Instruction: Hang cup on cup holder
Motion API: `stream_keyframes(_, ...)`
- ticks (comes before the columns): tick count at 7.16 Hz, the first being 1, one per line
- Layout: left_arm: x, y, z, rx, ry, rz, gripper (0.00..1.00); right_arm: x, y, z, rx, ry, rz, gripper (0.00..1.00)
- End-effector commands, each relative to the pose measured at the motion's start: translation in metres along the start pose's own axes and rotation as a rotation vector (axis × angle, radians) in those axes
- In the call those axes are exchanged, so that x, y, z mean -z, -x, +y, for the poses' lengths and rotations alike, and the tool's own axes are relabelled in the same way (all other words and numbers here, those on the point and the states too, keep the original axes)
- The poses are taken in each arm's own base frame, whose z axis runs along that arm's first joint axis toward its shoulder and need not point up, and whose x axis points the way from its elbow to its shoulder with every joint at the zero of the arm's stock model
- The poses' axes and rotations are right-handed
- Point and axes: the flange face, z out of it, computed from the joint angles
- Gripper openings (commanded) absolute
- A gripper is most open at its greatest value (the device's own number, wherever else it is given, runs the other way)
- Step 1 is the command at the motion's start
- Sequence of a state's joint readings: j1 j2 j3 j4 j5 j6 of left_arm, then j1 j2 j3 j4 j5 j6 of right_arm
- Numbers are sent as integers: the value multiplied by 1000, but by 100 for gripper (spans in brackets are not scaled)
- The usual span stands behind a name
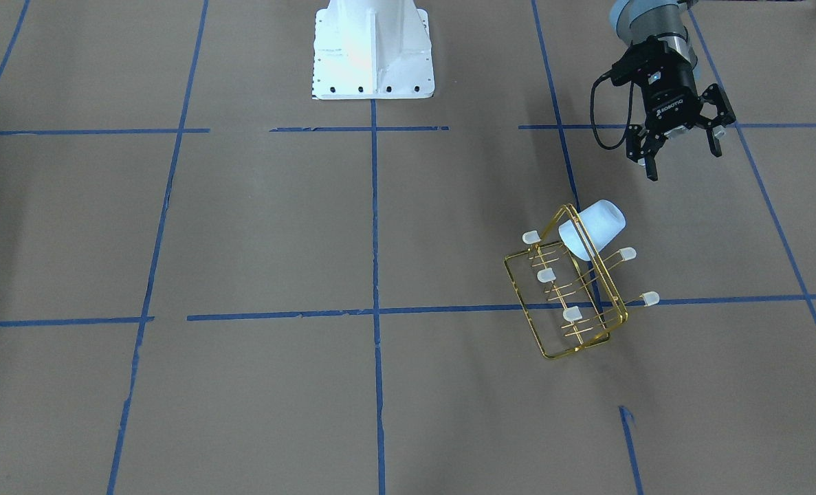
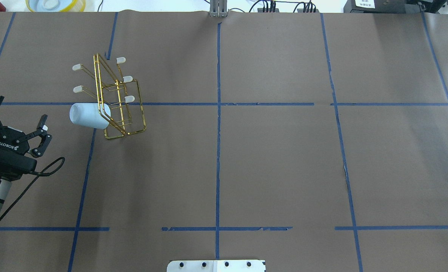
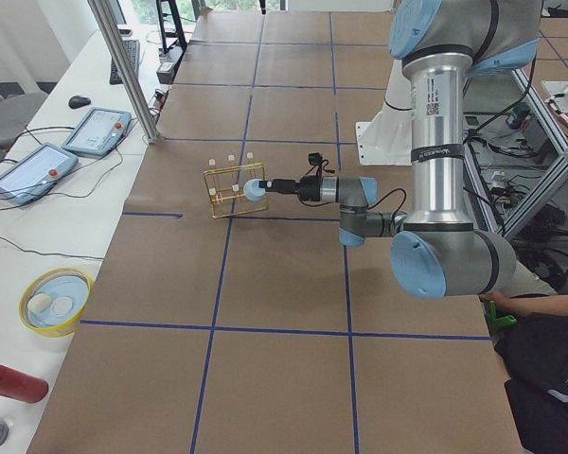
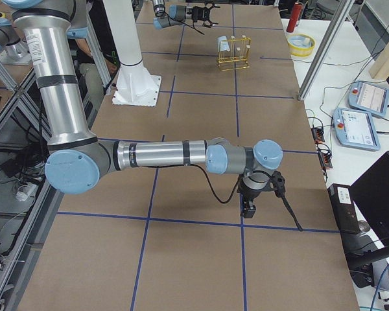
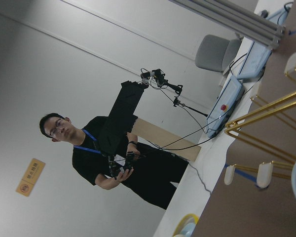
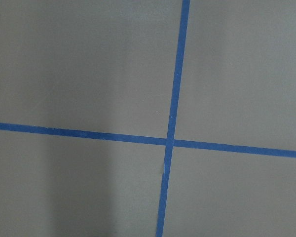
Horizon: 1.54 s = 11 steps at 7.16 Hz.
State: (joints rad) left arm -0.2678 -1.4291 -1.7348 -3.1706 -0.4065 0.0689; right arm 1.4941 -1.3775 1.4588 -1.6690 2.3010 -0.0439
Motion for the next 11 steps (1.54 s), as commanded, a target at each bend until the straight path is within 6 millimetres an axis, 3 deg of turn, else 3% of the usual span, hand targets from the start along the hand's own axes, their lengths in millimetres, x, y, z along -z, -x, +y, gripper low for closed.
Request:
stream_keyframes(1,2,-14,0,438,26,168,100,0,0,0,1,0,0,100)
stream_keyframes(3,9,-23,-6,812,114,334,100,0,0,0,1,0,0,100)
stream_keyframes(4,15,-15,-15,878,152,414,100,0,0,0,1,0,0,100)
stream_keyframes(5,8,2,-14,876,168,441,100,0,0,0,1,0,0,100)
stream_keyframes(8,-42,82,3,788,324,564,100,0,0,0,1,0,0,100)
stream_keyframes(10,-60,134,18,752,533,683,100,0,0,0,1,0,0,100)
stream_keyframes(11,-65,169,39,658,597,722,100,0,0,0,1,0,0,100)
